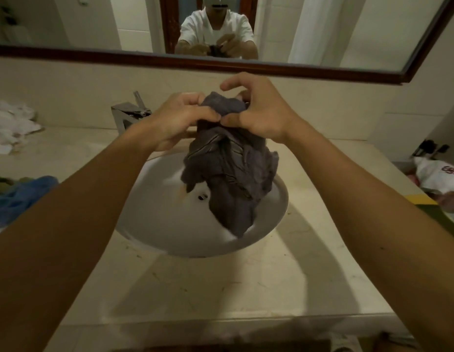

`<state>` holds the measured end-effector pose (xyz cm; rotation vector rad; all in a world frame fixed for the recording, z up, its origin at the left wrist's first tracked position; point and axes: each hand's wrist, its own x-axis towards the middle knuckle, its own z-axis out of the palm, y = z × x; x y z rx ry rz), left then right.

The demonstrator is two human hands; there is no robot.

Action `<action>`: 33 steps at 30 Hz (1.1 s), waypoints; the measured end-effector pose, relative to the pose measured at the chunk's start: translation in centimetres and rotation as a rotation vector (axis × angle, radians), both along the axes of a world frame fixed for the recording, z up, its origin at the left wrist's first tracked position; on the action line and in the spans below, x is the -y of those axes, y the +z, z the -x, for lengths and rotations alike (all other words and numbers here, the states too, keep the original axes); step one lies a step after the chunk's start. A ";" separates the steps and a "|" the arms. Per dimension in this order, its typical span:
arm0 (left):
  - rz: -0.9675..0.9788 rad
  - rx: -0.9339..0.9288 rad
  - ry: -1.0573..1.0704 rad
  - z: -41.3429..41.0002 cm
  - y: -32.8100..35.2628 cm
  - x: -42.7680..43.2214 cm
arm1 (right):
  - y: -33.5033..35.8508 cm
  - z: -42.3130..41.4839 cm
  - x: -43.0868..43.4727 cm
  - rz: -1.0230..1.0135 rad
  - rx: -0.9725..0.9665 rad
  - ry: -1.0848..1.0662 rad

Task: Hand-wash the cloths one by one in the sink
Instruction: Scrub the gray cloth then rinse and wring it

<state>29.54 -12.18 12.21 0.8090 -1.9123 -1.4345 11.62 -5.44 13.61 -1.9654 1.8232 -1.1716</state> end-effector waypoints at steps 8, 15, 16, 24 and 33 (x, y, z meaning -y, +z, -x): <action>0.121 -0.225 0.214 0.2 1.4 0.8 | -1.0 3.0 -1.4 -0.579 0.075 0.067; 0.047 -0.304 0.383 -2.1 -0.4 2.1 | -5.6 4.4 -2.7 -0.901 0.110 0.077; 0.033 -0.324 0.411 -2.4 -0.6 2.3 | -6.2 4.3 -2.6 -0.938 0.118 0.118; 0.054 -0.296 0.458 -5.3 -2.0 3.3 | -3.7 5.6 -1.9 -0.666 -0.293 -0.109; 0.022 -0.165 0.388 -7.3 -1.7 4.3 | -1.4 6.1 -2.9 -0.164 0.278 -0.241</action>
